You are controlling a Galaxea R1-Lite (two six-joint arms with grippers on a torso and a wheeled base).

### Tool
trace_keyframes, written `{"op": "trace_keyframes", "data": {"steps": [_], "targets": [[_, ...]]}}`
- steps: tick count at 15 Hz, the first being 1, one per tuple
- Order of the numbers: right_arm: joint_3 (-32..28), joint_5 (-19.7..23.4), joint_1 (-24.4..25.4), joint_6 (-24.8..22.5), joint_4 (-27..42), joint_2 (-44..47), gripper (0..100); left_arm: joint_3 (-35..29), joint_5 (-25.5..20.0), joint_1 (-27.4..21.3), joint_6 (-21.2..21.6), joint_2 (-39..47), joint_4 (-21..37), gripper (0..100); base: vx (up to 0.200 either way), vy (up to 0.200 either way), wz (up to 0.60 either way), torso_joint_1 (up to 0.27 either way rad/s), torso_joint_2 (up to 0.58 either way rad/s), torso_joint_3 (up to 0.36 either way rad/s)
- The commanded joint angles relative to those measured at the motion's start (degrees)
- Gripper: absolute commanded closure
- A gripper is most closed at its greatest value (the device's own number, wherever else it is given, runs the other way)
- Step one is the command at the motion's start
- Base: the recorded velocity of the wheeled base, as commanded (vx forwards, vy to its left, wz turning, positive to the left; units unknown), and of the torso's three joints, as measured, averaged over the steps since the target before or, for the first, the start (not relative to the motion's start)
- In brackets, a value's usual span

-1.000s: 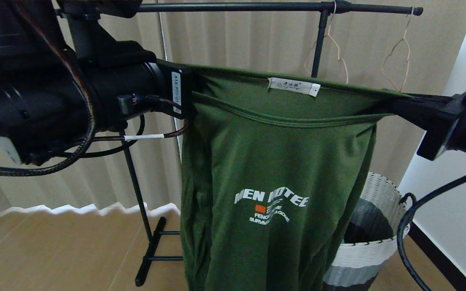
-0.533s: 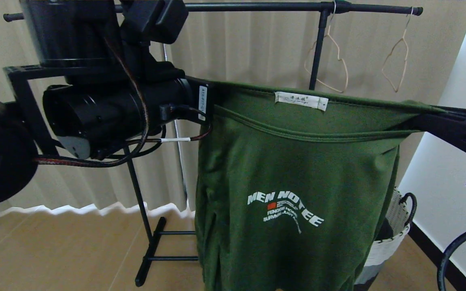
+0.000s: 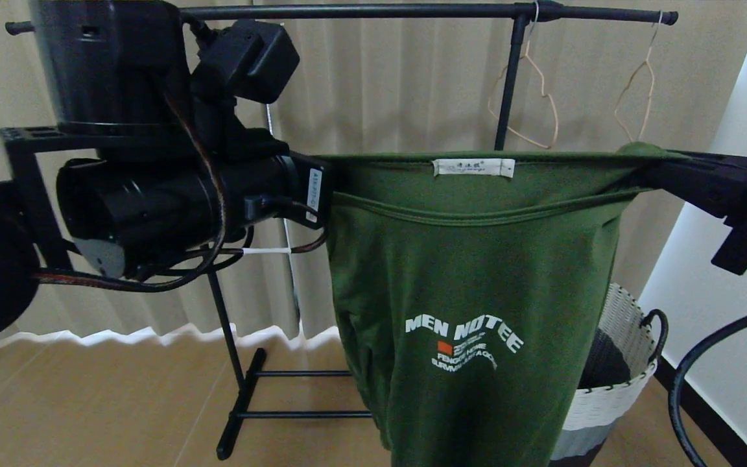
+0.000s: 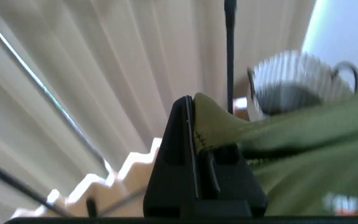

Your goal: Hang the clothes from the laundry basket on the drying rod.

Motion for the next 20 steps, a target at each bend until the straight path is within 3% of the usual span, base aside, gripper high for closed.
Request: {"op": "trace_keyframes", "data": {"steps": [1, 5, 6, 14, 18, 20], "targets": [[-3.0, 0.1, -1.6, 0.0, -1.9, 5.5, 100, 2.6, -1.7, 0.0, -0.1, -5.4, 2.5, 100, 0.0, 0.0, 0.0, 0.0, 0.0, 0.0], [-7.5, 0.2, -2.3, 0.1, -4.1, 11.4, 100, 4.0, -10.7, -1.3, 0.0, -13.6, 12.7, 100, 0.0, 0.0, 0.0, 0.0, 0.0, 0.0], [-8.7, 0.2, -2.3, 0.1, -4.6, 12.5, 100, 4.0, -11.2, -2.2, 0.0, -14.7, 13.5, 100, 0.0, 0.0, 0.0, 0.0, 0.0, 0.0], [-12.1, 0.1, -2.3, 0.1, -6.1, 15.8, 100, 5.7, -11.2, -9.8, -0.1, -17.6, 13.6, 100, 0.0, 0.0, 0.0, 0.0, 0.0, 0.0], [-11.2, -0.7, -2.3, 0.1, -5.4, 14.2, 100, 6.5, -10.7, -8.7, 0.0, -16.4, 13.0, 100, 0.0, 0.0, 0.0, 0.0, 0.0, 0.0], [-11.2, -0.9, -2.4, 0.0, -4.0, 11.3, 100, 3.8, -10.7, -4.0, 0.2, -13.4, 10.3, 100, 0.0, 0.0, 0.0, 0.0, 0.0, 0.0]]}}
